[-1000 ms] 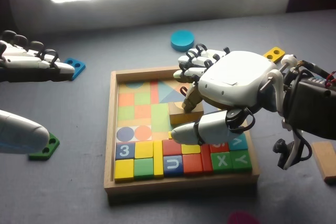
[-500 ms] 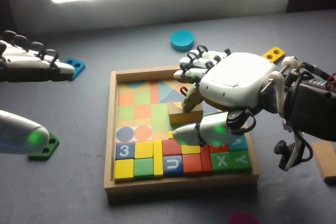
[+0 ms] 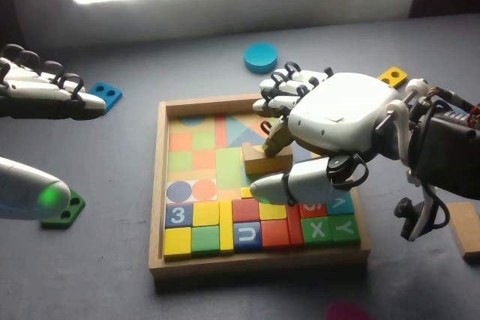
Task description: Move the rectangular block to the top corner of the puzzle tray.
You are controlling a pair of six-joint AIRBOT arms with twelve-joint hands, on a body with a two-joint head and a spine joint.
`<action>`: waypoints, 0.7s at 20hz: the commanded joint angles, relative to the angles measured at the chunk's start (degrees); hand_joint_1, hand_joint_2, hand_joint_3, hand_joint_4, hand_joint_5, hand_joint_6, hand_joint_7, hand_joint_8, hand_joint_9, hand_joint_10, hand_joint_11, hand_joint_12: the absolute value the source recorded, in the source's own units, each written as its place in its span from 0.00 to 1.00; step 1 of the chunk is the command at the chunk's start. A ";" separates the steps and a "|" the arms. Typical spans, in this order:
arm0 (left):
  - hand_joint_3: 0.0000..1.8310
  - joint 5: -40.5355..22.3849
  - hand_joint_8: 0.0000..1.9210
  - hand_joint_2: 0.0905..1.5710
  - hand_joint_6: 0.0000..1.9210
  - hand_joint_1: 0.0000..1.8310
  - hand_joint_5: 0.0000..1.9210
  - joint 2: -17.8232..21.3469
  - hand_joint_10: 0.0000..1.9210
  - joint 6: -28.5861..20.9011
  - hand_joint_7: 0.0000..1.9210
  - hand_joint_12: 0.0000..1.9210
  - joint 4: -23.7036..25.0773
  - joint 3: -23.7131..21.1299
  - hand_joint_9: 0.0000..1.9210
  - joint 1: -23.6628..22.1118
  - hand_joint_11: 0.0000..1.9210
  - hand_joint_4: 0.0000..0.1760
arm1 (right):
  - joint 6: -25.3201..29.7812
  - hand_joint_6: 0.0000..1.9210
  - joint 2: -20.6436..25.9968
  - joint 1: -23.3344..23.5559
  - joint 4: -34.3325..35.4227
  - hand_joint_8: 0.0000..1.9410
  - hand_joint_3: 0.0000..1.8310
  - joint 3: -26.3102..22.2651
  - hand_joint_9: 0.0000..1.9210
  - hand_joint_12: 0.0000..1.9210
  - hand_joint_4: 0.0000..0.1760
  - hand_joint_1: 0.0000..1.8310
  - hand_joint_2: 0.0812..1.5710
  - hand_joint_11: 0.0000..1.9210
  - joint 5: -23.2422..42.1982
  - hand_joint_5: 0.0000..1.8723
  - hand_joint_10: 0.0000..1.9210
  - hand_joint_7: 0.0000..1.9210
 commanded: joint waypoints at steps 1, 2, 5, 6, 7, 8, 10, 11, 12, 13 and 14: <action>0.00 4.75 0.00 0.72 0.00 0.00 0.02 0.13 0.00 -0.20 0.02 0.12 0.55 0.09 0.01 -0.39 0.00 0.24 | -0.29 0.00 0.62 -0.11 -0.79 0.00 0.00 0.25 0.01 0.00 0.00 0.00 0.70 0.00 4.56 0.41 0.00 0.10; 0.00 4.75 0.00 0.72 0.00 0.00 0.02 0.13 0.00 -0.20 0.02 0.12 0.55 0.10 0.01 -0.39 0.00 0.23 | -0.29 0.00 0.73 -0.16 -0.79 0.00 0.00 0.33 0.01 0.00 0.00 0.00 0.70 0.00 4.55 0.41 0.00 0.11; 0.00 4.75 0.00 0.73 0.00 0.00 0.02 0.13 0.00 -0.20 0.01 0.11 0.55 0.12 0.01 -0.39 0.00 0.21 | -0.29 0.00 0.94 -0.47 -0.79 0.00 0.00 1.32 0.01 0.00 0.01 0.00 0.70 0.00 4.55 0.42 0.00 0.11; 0.00 4.75 0.00 0.73 0.00 0.00 0.02 0.13 0.00 -0.20 0.01 0.10 0.55 0.13 0.01 -0.38 0.00 0.24 | -0.28 0.00 1.05 -0.48 -0.76 0.00 0.00 1.94 0.01 0.00 0.03 0.00 0.70 0.00 4.66 0.41 0.00 0.09; 0.00 4.75 0.00 0.72 0.00 0.00 0.02 0.13 0.00 -0.20 0.01 0.10 0.55 0.12 0.01 -0.38 0.00 0.26 | -0.28 0.00 1.10 -0.49 -0.75 0.00 0.00 2.21 0.02 0.00 0.03 0.00 0.70 0.00 4.84 0.42 0.00 0.10; 0.00 4.75 0.00 0.73 0.00 0.00 0.02 0.13 0.00 -0.20 0.01 0.10 0.55 0.12 0.01 -0.38 0.00 0.24 | -0.28 0.00 1.12 -0.48 -0.74 0.00 0.00 2.65 0.01 0.00 0.03 0.00 0.70 0.00 5.11 0.41 0.00 0.10; 0.00 4.75 0.00 0.73 0.00 0.00 0.02 0.13 0.00 -0.20 0.01 0.10 0.55 0.12 0.01 -0.38 0.00 0.23 | -0.25 0.00 1.10 -0.43 -0.70 0.00 0.00 3.51 0.01 0.00 0.03 0.00 0.70 0.00 5.46 0.41 0.00 0.10; 0.00 4.75 0.00 0.72 0.00 0.00 0.02 0.13 0.00 -0.20 0.01 0.11 0.55 0.12 0.01 -0.38 0.00 0.19 | -0.26 0.00 1.09 -0.43 -0.70 0.00 0.00 3.82 0.02 0.00 0.07 0.00 0.69 0.00 5.60 0.41 0.00 0.10; 0.00 4.75 0.00 0.72 0.00 0.00 0.02 0.13 0.00 -0.20 0.02 0.12 0.55 0.12 0.02 -0.38 0.00 0.22 | -0.26 0.00 1.09 -0.43 -0.70 0.00 0.00 3.93 0.02 0.00 0.05 0.00 0.69 0.00 5.64 0.41 0.00 0.10; 0.00 4.75 0.00 0.72 0.00 0.00 0.02 0.13 0.00 -0.20 0.02 0.13 0.55 0.10 0.02 -0.38 0.00 0.23 | -0.28 0.00 1.08 -0.44 -0.70 0.01 0.00 4.22 0.02 0.00 0.03 0.00 0.69 0.00 5.82 0.41 0.01 0.11; 0.00 4.75 0.00 0.72 0.00 0.00 0.02 0.13 0.00 -0.20 0.01 0.12 0.55 0.10 0.01 -0.38 0.00 0.20 | -0.28 0.00 1.06 -0.44 -0.70 0.01 0.00 4.47 0.02 0.00 0.00 0.00 0.70 0.00 5.94 0.41 0.00 0.11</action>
